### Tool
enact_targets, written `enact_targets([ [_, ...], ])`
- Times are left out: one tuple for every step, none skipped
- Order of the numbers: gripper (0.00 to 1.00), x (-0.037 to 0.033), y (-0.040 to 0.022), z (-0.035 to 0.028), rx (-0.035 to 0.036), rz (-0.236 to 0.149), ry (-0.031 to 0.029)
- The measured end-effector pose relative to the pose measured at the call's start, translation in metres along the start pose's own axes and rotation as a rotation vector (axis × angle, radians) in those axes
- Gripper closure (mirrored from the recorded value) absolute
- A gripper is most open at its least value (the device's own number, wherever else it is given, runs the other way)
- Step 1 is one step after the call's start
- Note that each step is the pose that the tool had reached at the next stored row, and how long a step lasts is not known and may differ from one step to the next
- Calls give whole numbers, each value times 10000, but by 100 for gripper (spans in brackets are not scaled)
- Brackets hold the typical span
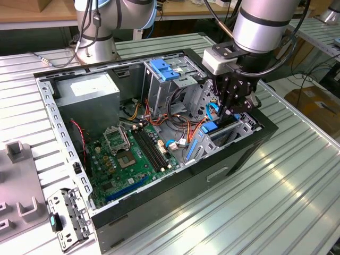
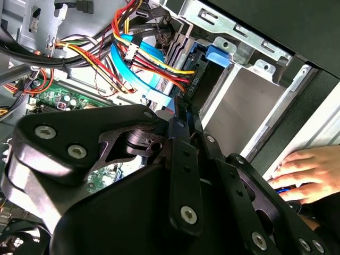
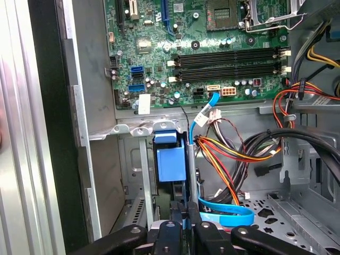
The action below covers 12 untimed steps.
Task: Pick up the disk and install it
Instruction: 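Insert the second disk wire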
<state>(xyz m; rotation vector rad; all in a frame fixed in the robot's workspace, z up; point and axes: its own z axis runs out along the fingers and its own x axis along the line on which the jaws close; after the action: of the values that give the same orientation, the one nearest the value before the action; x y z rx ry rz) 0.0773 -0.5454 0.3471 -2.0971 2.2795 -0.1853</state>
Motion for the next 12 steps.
enact_targets([
  [84,0,0,2,0,1,0],
  [84,0,0,5,0,2,-2],
  [84,0,0,10,0,1,-3],
  [84,-1,0,17,0,1,-2],
  [84,-1,1,22,-1,1,-4],
  [84,-1,1,28,-1,1,-7],
  [84,-2,0,33,-1,2,-11],
  [84,-2,-1,35,-2,3,-24],
  [84,-2,-1,34,-3,4,-34],
  [84,-2,-1,34,-4,6,-48],
  [84,-2,-2,32,-5,8,-68],
  [84,-1,-2,29,-7,10,-87],
])
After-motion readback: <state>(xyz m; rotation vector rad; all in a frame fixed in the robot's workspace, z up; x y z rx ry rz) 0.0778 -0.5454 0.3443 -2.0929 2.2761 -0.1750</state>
